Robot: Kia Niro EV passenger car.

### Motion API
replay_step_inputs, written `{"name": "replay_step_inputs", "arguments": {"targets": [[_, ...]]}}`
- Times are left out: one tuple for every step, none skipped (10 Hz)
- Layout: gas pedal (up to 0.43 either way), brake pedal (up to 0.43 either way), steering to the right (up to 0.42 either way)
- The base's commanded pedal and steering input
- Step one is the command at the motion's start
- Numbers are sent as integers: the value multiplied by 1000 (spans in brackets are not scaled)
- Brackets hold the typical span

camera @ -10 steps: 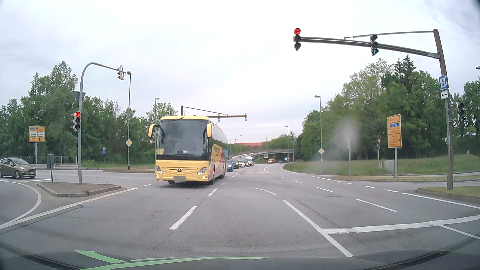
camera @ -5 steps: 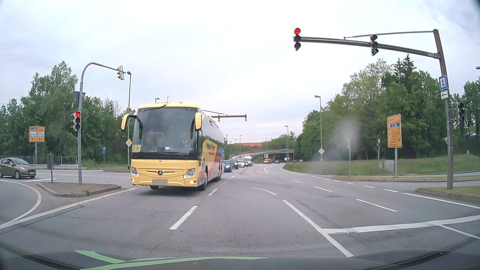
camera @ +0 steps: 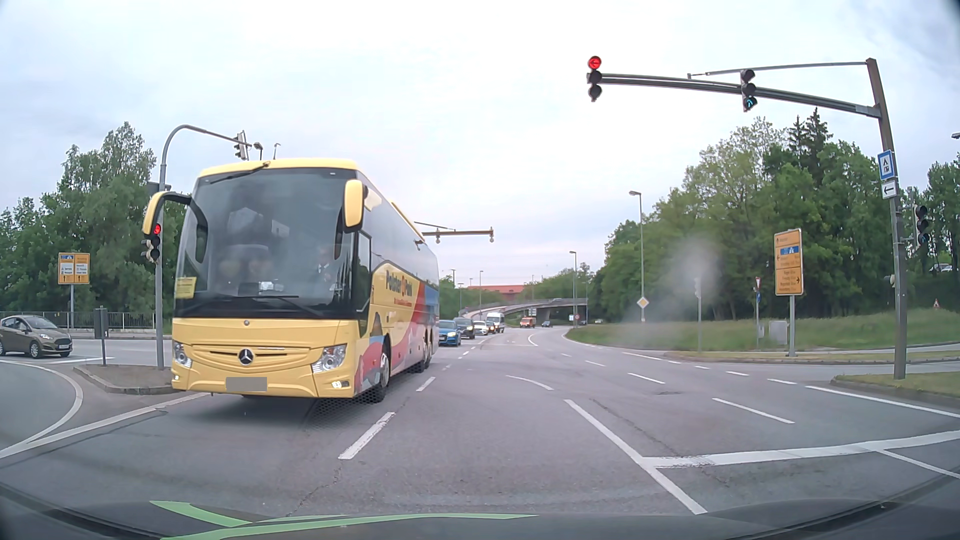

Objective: Follow the waypoints while adhering to traffic rules and regulations

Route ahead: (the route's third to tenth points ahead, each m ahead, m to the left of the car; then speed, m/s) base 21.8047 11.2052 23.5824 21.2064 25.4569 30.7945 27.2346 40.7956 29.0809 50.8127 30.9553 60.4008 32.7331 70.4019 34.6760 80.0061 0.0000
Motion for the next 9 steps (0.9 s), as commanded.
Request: {"name": "replay_step_inputs", "arguments": {"targets": [[0, 323, 4], [0, 323, 4], [0, 323, 4], [0, 323, 4], [0, 323, 4], [0, 323, 4], [0, 323, 4], [0, 323, 4], [0, 323, 4]]}}
